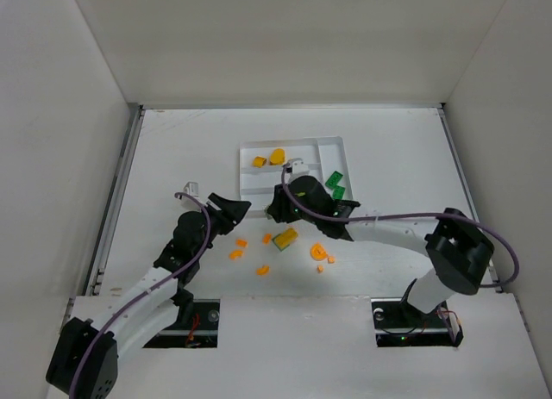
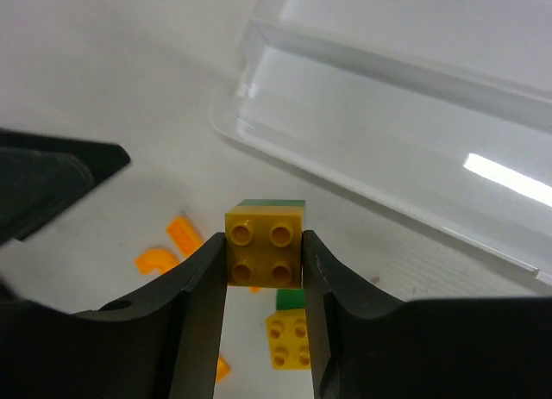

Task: Sort the legos into containers by color

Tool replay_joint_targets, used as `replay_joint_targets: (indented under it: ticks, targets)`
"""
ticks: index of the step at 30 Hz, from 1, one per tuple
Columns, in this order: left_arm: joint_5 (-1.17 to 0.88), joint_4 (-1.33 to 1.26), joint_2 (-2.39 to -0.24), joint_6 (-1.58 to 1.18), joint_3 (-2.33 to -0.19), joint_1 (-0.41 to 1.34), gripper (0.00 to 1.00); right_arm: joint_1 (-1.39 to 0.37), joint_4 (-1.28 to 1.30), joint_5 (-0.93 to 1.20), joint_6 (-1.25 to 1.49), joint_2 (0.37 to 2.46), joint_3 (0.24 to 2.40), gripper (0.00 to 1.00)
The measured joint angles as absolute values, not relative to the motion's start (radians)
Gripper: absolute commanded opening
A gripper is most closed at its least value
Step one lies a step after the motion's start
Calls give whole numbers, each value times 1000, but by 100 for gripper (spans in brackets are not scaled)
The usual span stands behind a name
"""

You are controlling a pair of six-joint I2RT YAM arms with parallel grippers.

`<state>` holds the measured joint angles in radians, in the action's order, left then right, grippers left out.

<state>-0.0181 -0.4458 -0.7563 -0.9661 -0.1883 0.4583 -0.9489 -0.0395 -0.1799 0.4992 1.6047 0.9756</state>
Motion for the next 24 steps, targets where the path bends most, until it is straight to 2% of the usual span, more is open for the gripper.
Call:
replay_joint_targets:
  ticks: [4, 9, 16, 24]
  targets:
    - [-14, -554, -772, -1040, -188, 493, 51, -868, -208, -80, 640, 1528, 901, 26]
    - [-2, -700, -830, -1133, -188, 505, 53, -791, -410, 41, 845, 1531, 819, 25]
    - [1, -865, -947, -1257, -188, 503, 54, -772, -665, 150, 1081, 1577, 762, 26]
    - [-3, -955, -1027, -1348, -189, 495, 51, -759, -863, 184, 1227, 1615, 726, 26]
